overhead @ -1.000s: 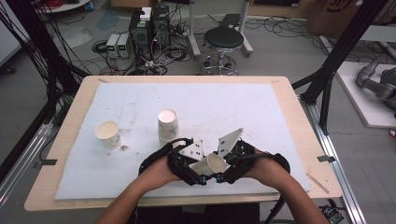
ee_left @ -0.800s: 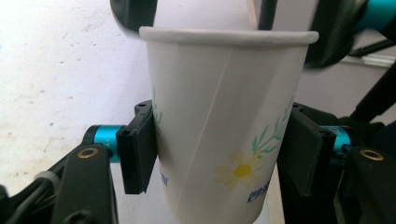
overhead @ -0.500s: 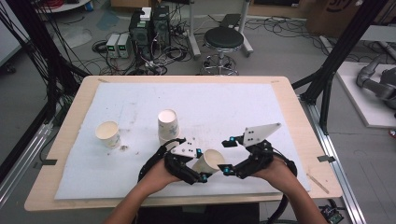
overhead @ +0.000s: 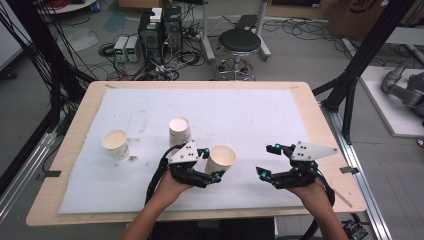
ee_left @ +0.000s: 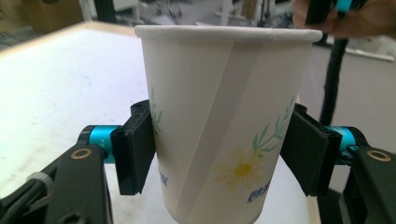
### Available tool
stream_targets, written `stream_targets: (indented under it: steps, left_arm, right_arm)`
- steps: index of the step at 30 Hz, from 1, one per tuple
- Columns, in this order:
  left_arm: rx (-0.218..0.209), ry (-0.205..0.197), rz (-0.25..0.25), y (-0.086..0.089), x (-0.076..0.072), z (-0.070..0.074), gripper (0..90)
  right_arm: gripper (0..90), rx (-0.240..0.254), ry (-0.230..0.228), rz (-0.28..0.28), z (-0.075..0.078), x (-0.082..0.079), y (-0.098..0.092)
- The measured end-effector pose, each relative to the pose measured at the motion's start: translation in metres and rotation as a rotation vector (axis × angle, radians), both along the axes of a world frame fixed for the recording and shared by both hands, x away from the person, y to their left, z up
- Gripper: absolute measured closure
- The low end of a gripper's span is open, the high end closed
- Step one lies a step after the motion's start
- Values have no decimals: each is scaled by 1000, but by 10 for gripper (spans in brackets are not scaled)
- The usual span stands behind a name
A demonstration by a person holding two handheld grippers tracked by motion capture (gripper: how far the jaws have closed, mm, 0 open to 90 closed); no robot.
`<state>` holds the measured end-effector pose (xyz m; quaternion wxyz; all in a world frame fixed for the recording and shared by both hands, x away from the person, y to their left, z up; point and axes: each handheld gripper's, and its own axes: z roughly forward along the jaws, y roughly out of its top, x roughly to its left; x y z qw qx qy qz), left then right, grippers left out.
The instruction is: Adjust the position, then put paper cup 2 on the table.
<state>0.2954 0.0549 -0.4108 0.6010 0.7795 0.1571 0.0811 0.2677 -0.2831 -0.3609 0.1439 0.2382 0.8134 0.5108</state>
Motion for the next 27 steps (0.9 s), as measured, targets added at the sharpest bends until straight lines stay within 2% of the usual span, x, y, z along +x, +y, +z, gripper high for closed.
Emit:
stream_targets:
  steps: [3, 5, 11, 20, 27]
  left_arm:
    - [-39, -19, 26, 2, -1, 1, 320]
    - [-63, -38, 42, 3, -3, 2, 320]
    - [-103, -66, 76, 7, -2, 3, 318]
    - [-144, -106, 106, 6, -4, 8, 316]
    - [-162, -123, 118, -2, 8, 15, 311]
  right_arm:
    - [215, -16, -10, -63, -7, 0, -7]
    - [215, -14, 1, -91, -12, 0, -12]
    - [216, -5, 7, -139, -24, -1, -21]
    - [216, -5, -10, -142, -23, -3, -22]
    - [216, -6, -15, -144, -23, -6, -26]
